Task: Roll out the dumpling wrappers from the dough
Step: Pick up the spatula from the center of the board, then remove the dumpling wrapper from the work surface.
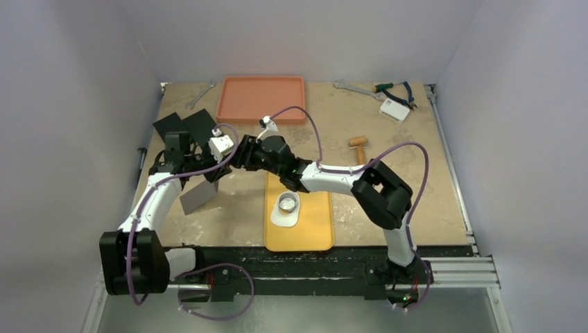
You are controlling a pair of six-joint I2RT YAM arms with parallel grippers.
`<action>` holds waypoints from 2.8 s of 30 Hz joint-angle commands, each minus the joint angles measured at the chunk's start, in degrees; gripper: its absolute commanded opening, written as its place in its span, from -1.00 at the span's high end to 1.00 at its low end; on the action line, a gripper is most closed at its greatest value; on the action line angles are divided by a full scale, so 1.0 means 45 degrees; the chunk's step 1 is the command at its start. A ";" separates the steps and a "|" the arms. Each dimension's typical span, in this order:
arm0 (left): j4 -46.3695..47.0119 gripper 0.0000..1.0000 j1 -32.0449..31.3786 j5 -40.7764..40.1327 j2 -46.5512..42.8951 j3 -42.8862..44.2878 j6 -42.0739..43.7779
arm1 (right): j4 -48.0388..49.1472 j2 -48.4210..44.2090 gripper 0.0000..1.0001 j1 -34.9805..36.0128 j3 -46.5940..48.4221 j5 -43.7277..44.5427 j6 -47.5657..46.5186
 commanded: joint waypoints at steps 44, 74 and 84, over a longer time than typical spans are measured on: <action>-0.4282 -0.47 -0.0324 -0.1560 0.0376 1.0121 -0.6345 | -0.7729 -0.7077 1.00 -0.0411 0.3245 -0.0454 -1.3731; 0.1518 -0.50 -0.6059 -0.7557 0.4208 0.3980 -0.7442 | -1.2240 -1.4206 1.00 -0.0280 -0.2484 -0.0587 -1.4338; 0.2428 -0.39 -0.6098 -0.7751 0.4560 0.2759 -0.9276 | -1.0731 -1.4435 1.00 -0.0124 -0.3556 -0.1021 -1.4402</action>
